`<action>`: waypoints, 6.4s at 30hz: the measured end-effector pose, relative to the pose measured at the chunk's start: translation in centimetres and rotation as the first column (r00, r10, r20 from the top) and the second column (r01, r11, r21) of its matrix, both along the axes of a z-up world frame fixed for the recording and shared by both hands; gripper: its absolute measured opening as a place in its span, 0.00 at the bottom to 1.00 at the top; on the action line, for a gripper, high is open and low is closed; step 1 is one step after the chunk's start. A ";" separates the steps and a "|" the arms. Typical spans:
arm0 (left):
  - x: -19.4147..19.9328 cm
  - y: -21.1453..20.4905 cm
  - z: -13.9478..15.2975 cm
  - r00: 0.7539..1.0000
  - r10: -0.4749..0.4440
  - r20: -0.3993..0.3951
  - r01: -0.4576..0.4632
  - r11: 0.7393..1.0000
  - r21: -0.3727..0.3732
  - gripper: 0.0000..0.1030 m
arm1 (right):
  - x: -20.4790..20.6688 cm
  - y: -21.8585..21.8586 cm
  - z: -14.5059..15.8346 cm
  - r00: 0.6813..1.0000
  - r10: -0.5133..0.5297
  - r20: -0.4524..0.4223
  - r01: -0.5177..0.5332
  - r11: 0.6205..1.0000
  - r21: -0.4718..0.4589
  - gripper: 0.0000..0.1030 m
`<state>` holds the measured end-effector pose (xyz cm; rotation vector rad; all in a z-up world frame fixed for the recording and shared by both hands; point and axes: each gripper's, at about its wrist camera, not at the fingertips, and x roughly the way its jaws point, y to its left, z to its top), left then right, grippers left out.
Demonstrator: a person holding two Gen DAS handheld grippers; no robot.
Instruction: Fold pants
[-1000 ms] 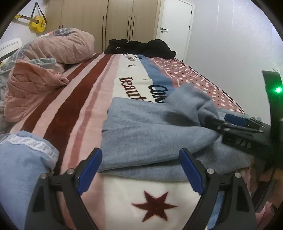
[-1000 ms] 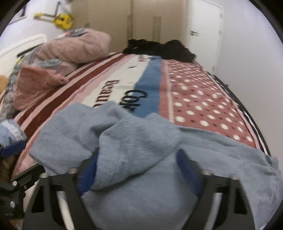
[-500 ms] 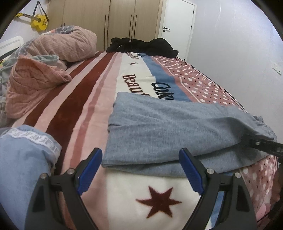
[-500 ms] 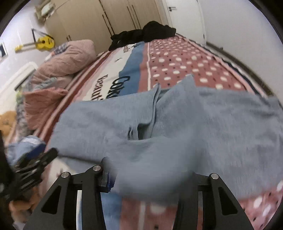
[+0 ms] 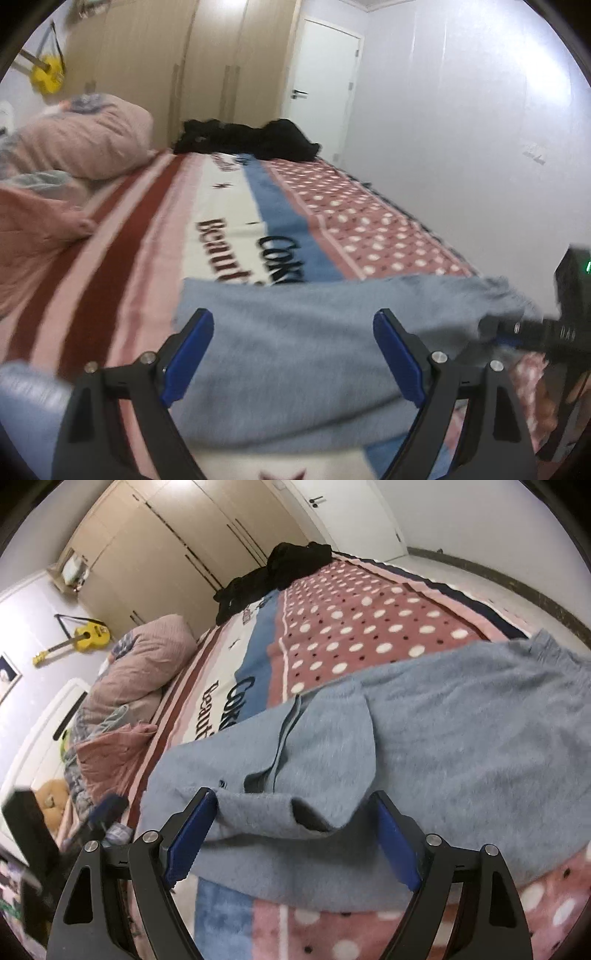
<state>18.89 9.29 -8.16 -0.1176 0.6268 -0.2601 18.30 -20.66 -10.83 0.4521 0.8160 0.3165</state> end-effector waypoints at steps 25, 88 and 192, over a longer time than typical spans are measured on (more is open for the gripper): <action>-5.5 -0.5 -4.9 0.942 -0.186 -0.281 0.163 0.981 -0.102 0.64 | -1.3 -3.0 1.7 0.998 0.002 0.063 -0.003 1.000 0.007 0.79; -2.8 2.7 -3.2 0.961 0.178 -0.212 -0.182 0.983 0.001 0.72 | 0.3 1.1 -1.6 0.981 0.153 -0.115 -0.148 0.988 0.051 0.36; -5.3 -4.0 -4.8 0.975 0.070 -0.209 -0.084 0.995 -0.055 0.17 | -1.0 -6.3 -0.2 0.994 0.106 0.007 -0.099 0.956 -0.277 0.60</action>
